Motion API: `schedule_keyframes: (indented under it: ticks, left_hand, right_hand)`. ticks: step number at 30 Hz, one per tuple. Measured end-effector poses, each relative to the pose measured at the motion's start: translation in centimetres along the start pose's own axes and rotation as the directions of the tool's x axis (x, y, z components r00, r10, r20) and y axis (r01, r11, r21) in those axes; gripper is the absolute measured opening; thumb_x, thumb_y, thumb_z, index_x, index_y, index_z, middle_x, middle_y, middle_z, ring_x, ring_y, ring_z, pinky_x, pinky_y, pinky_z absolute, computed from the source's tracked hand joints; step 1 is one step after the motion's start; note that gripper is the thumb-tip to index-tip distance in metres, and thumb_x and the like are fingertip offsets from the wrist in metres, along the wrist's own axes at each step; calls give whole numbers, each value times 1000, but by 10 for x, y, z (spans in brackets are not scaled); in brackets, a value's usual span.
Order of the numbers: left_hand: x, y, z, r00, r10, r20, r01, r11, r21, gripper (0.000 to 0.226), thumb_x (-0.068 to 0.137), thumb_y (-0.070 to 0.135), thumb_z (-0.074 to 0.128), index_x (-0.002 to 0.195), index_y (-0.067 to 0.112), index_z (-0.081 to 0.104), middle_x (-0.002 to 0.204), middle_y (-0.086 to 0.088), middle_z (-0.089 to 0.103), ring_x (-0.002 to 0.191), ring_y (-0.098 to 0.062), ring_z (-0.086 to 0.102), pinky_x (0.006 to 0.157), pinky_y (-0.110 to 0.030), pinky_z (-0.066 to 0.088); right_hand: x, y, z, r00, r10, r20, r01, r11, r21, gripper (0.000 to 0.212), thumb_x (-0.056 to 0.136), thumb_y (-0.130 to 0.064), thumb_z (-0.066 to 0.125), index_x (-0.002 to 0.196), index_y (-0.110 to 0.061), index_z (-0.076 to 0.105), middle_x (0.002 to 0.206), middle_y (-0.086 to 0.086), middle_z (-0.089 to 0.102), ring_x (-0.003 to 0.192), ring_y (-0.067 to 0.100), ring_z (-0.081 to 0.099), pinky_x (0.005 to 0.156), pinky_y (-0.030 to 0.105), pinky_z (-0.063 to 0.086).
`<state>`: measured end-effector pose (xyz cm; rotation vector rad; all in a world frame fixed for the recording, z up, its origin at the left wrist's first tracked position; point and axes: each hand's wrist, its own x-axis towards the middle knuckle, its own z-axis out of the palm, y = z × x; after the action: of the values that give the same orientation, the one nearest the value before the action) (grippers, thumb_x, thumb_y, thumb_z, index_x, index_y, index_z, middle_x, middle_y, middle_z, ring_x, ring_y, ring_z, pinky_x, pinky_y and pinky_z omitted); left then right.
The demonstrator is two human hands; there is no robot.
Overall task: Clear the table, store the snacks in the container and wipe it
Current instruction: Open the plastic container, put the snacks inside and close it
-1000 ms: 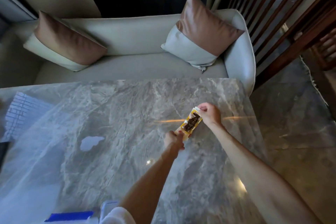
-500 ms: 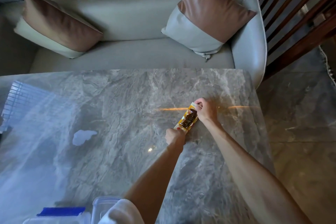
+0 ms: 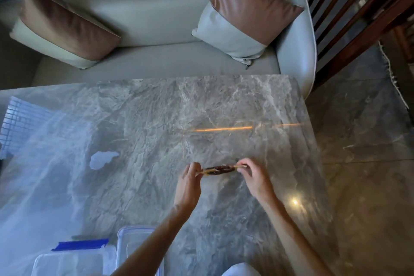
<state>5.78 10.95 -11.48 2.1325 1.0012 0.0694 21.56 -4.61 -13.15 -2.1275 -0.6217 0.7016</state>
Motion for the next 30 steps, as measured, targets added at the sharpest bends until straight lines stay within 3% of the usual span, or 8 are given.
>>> schedule_keyframes:
  ticks: [3, 7, 10, 12, 14, 17, 22, 30]
  left_hand:
    - [-37, -19, 2, 988, 153, -25, -143, 960, 240, 32, 83, -6, 56, 98, 21, 50, 86, -1, 55, 71, -21, 49, 64, -31, 42]
    - [-68, -49, 11, 993, 114, 42, -121, 947, 297, 28, 78, -2, 63, 89, 21, 53, 83, 1, 58, 72, -22, 51, 63, -28, 38]
    - [-70, -62, 7, 993, 19, 114, -31, 994, 107, 20, 83, 3, 60, 91, 21, 54, 82, -1, 61, 76, -21, 55, 68, -24, 42]
    - [-68, -52, -8, 981, -103, 162, 123, 985, -118, 10, 87, 3, 57, 92, 12, 56, 74, 1, 57, 68, -9, 54, 61, -14, 38]
    - [-70, -43, -30, 958, -191, 215, 261, 891, -372, 8, 90, 7, 59, 94, 5, 52, 67, -1, 56, 52, -1, 52, 55, -15, 42]
    - [-85, -42, -68, 920, -273, 281, 391, 698, -600, 17, 84, 8, 68, 89, 7, 52, 60, -7, 59, 43, -8, 56, 47, -23, 49]
    - [-128, -72, -140, 920, -304, 248, 389, 617, -684, 13, 85, -2, 63, 86, 9, 55, 50, 0, 63, 43, -9, 58, 48, -24, 52]
    - [-218, -195, -252, 916, -387, 100, 375, 746, -551, 15, 85, 8, 63, 83, 16, 50, 50, 5, 61, 49, -15, 55, 49, -28, 45]
  right_hand:
    - [-50, 5, 27, 998, -59, -24, 57, 996, -76, 15, 84, -7, 64, 91, -20, 62, 88, -11, 62, 85, 6, 57, 78, 17, 43]
    - [-80, 11, 48, 997, -56, 52, 58, 997, -56, 19, 85, -4, 61, 91, -22, 64, 91, -13, 62, 88, -1, 57, 82, 15, 44]
    - [-84, 2, 47, 986, 94, 134, -100, 994, 44, 20, 86, -6, 61, 93, -24, 65, 89, -11, 67, 84, -1, 61, 77, 15, 46]
    - [-83, -10, 41, 970, 192, 150, -221, 954, 205, 24, 84, 0, 62, 93, -22, 65, 85, -6, 68, 76, -1, 62, 71, 13, 46]
    - [-84, -26, 36, 949, 274, 154, -312, 881, 355, 19, 84, 7, 61, 98, -6, 65, 81, 0, 67, 69, 2, 61, 64, 11, 46]
    - [-92, -58, 38, 918, 333, 214, -396, 787, 474, 17, 87, 3, 60, 103, 5, 63, 73, 5, 62, 51, -1, 54, 50, 13, 44]
    - [-124, -121, 72, 906, 318, 280, -421, 754, 504, 10, 85, -6, 66, 94, -9, 69, 64, -2, 64, 52, 8, 52, 51, 19, 43]
    - [-202, -212, 211, 881, 248, 402, -399, 846, 353, 5, 86, -3, 63, 86, -8, 65, 67, 5, 62, 45, 5, 51, 43, 15, 43]
